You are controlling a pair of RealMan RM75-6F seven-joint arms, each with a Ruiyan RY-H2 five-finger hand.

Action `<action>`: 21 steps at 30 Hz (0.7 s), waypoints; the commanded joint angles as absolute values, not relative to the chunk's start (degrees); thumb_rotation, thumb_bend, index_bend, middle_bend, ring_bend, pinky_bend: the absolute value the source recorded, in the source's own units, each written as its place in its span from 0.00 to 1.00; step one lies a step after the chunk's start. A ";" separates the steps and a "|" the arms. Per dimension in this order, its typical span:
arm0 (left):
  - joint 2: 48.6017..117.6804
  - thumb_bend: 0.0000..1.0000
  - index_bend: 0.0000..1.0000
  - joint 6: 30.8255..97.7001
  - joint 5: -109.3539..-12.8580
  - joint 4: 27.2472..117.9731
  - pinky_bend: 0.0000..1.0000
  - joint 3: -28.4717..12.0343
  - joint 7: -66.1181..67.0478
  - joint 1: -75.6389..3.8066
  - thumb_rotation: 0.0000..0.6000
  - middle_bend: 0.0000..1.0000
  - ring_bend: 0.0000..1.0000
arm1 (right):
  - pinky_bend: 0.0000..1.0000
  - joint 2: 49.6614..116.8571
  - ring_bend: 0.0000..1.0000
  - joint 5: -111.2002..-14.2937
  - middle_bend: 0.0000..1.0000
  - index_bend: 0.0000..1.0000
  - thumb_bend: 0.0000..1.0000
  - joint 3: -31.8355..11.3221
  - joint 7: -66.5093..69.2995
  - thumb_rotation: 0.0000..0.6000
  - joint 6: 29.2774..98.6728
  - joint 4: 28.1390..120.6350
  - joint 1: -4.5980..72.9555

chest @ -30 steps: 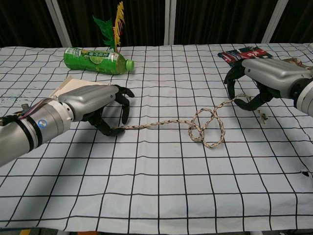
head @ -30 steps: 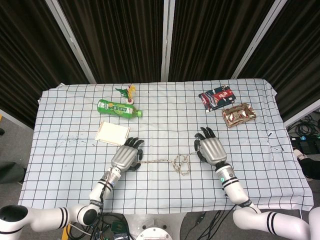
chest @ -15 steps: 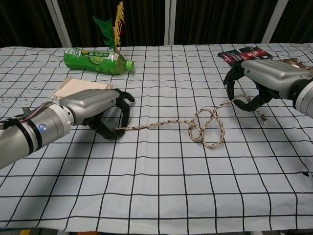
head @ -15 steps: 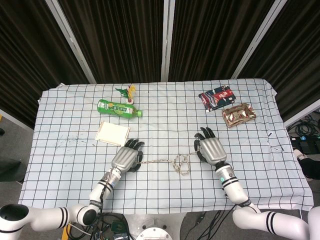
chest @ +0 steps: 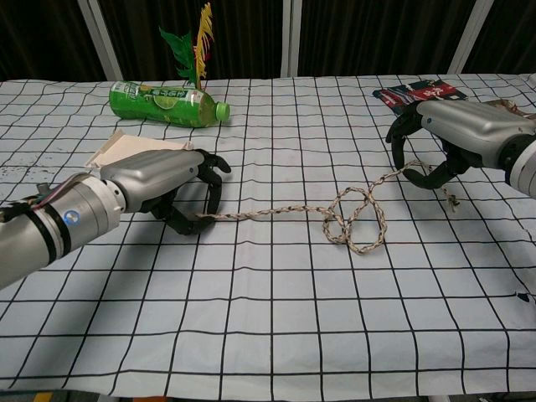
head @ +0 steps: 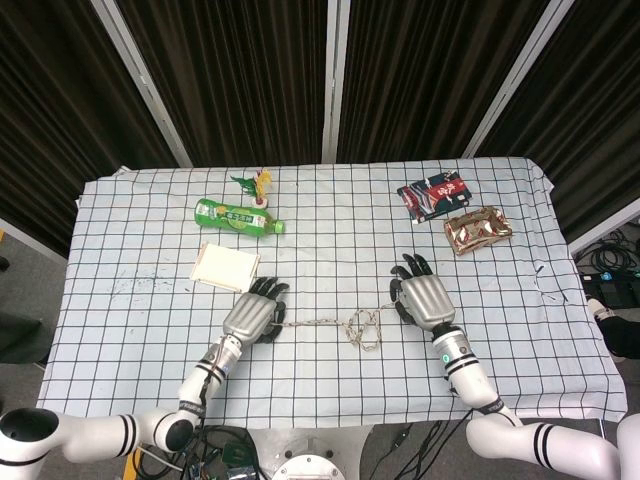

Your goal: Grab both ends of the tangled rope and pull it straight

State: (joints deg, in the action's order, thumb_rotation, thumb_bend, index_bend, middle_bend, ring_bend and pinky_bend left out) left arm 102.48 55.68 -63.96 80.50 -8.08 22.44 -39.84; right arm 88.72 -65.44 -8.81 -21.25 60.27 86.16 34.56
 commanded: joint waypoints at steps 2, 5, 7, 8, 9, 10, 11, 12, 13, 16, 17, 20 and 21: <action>100.19 0.42 0.59 57.93 -66.02 81.77 0.00 -7.97 19.83 -38.38 1.00 0.10 0.00 | 0.00 87.36 0.00 -65.96 0.23 0.63 0.49 -8.81 -20.52 1.00 61.13 86.95 33.89; 96.91 0.42 0.59 60.41 -68.26 82.38 0.00 -7.35 16.66 -36.35 1.00 0.10 0.00 | 0.00 85.09 0.00 -66.17 0.23 0.63 0.49 -8.82 -19.41 1.00 62.17 88.02 32.77; 95.13 0.42 0.59 61.79 -69.25 82.08 0.00 -6.93 14.60 -35.00 1.00 0.10 0.00 | 0.00 83.63 0.00 -66.04 0.23 0.64 0.49 -8.79 -18.64 1.00 62.52 88.45 32.07; 93.95 0.42 0.59 62.41 -69.64 81.66 0.00 -6.61 13.49 -34.19 1.00 0.10 0.00 | 0.00 82.74 0.00 -65.91 0.23 0.64 0.49 -8.76 -18.02 1.00 62.66 88.57 31.61; 93.16 0.42 0.59 62.84 -69.82 81.30 0.00 -6.46 12.76 -33.62 1.00 0.10 0.00 | 0.00 82.13 0.00 -65.79 0.23 0.64 0.49 -8.74 -17.50 1.00 62.71 88.57 31.28; 92.47 0.42 0.59 63.22 -69.95 80.88 0.00 -6.39 12.04 -33.12 1.00 0.10 0.00 | 0.00 81.59 0.00 -65.66 0.23 0.64 0.49 -8.71 -16.98 1.00 62.73 88.49 30.96; 91.83 0.42 0.59 63.48 -70.03 80.44 0.00 -6.31 11.31 -32.66 1.00 0.10 0.00 | 0.00 81.08 0.00 -65.58 0.23 0.64 0.49 -8.66 -16.46 1.00 62.66 88.35 30.69; 91.00 0.42 0.59 63.68 -70.02 79.91 0.00 -6.21 10.45 -32.09 1.00 0.10 0.00 | 0.00 80.43 0.00 -65.57 0.23 0.64 0.49 -8.52 -15.73 1.00 62.42 88.13 30.39; 90.38 0.42 0.59 63.80 -70.01 79.44 0.00 -6.23 9.83 -31.75 1.00 0.10 0.00 | 0.00 79.99 0.00 -65.56 0.23 0.64 0.49 -8.41 -15.32 1.00 62.31 87.92 30.16; 89.09 0.42 0.59 63.91 -69.75 77.61 0.00 -6.19 7.59 -30.57 1.00 0.10 0.00 | 0.00 78.87 0.00 -65.65 0.23 0.64 0.49 -7.96 -14.55 1.00 62.01 86.99 29.56; 88.83 0.42 0.59 63.95 -69.62 76.85 0.00 -6.18 6.60 -30.09 1.00 0.10 0.00 | 0.00 78.59 0.00 -65.58 0.23 0.65 0.49 -7.79 -14.32 1.00 61.84 86.64 29.34; 88.53 0.42 0.59 64.07 -69.73 74.93 0.00 -5.91 4.56 -29.01 1.00 0.10 0.00 | 0.00 78.12 0.00 -65.27 0.23 0.65 0.49 -7.65 -13.71 1.00 61.14 85.57 29.12; 88.46 0.42 0.59 63.99 -69.86 74.39 0.00 -5.75 4.01 -28.75 1.00 0.10 0.00 | 0.00 78.06 0.00 -65.22 0.23 0.65 0.49 -7.62 -13.51 1.00 60.89 85.24 29.10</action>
State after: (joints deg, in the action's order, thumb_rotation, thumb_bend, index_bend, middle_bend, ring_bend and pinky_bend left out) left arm 88.76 63.93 -69.74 75.33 -6.01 4.95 -29.42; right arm 78.18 -65.33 -7.68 -13.71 61.11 85.48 29.17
